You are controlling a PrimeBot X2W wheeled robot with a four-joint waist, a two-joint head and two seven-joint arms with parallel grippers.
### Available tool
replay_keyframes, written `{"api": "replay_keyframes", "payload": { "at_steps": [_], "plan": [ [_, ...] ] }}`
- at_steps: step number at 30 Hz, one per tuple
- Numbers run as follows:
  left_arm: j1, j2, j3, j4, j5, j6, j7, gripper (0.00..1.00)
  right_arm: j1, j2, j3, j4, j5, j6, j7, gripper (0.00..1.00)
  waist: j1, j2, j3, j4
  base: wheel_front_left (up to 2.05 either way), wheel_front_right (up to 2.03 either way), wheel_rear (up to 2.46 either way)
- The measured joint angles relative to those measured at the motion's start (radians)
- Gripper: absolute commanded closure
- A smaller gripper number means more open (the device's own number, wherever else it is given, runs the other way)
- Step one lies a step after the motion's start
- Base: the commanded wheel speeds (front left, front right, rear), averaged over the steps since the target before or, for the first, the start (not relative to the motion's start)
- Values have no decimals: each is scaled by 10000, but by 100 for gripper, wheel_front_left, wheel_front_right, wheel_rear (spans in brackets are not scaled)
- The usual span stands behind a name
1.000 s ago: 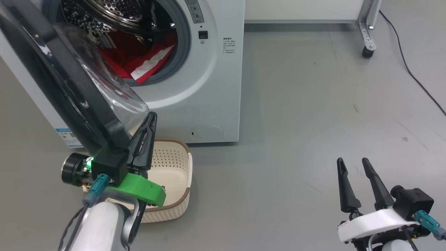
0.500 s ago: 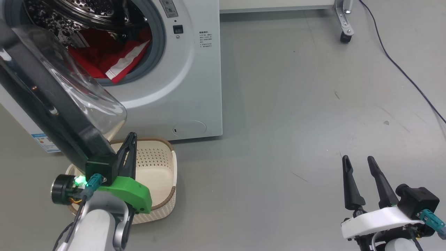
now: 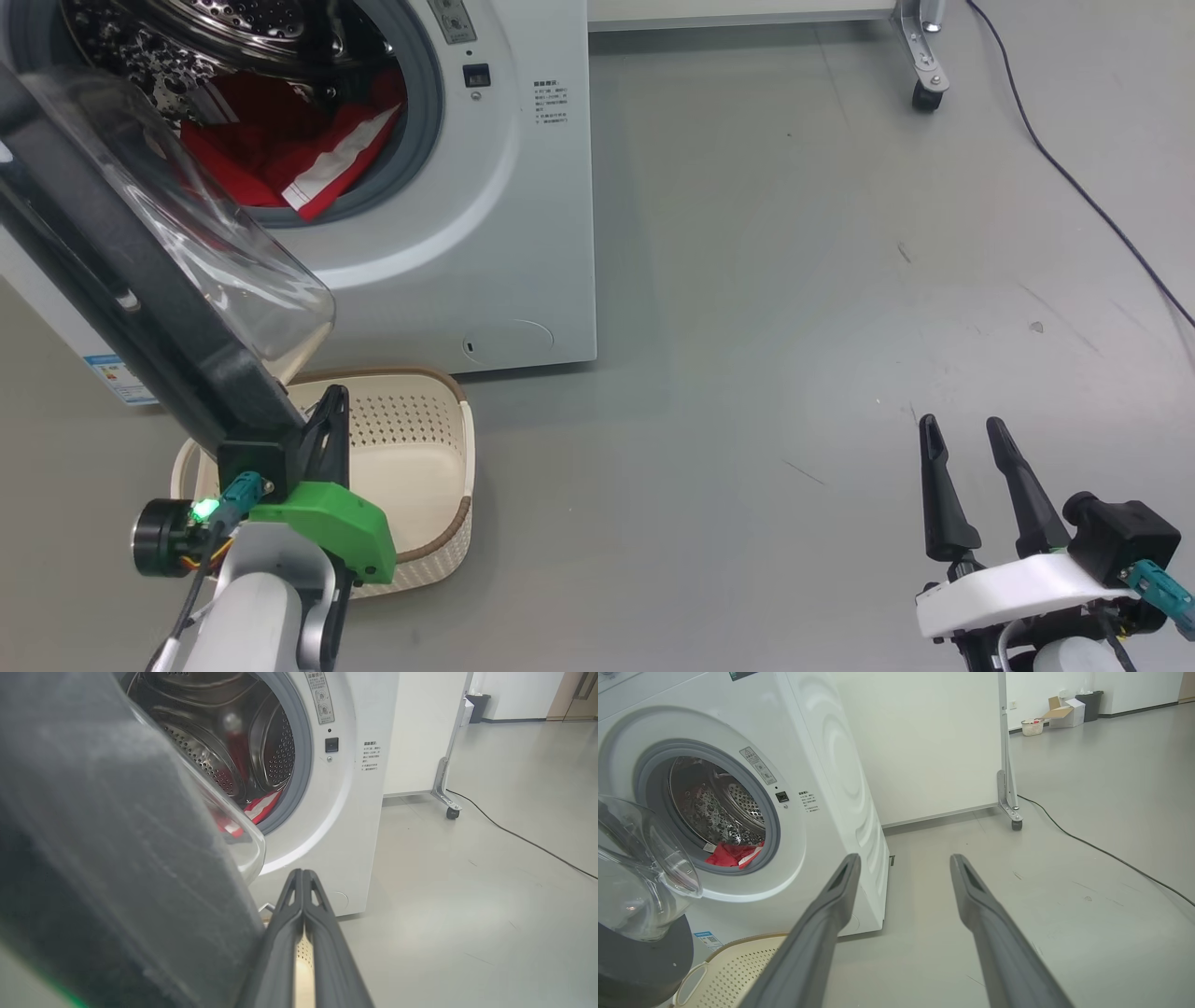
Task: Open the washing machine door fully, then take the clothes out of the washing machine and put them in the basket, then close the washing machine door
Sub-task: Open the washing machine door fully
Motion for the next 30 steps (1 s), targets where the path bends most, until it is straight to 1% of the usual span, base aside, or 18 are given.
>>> {"api": "replay_keyframes", "payload": {
  "at_steps": [4,18,30],
  "plan": [
    [-61,-25,-67,100,-123,-2,-59,100,4,8,-169,-2,-8,-2,0,0,0,0,0,104,0,0,0],
    [-192,-111,-305,508,-391,0,-454,100,15,13,-261,2,-82,13,0,0,0,0,-67,756,0,0,0],
    [-197,-100,-324,826,-725,100,-794,100,207,140,-328,31,-82,115,0,0,0,0,-222,1663,0,0,0]
  ]
}}
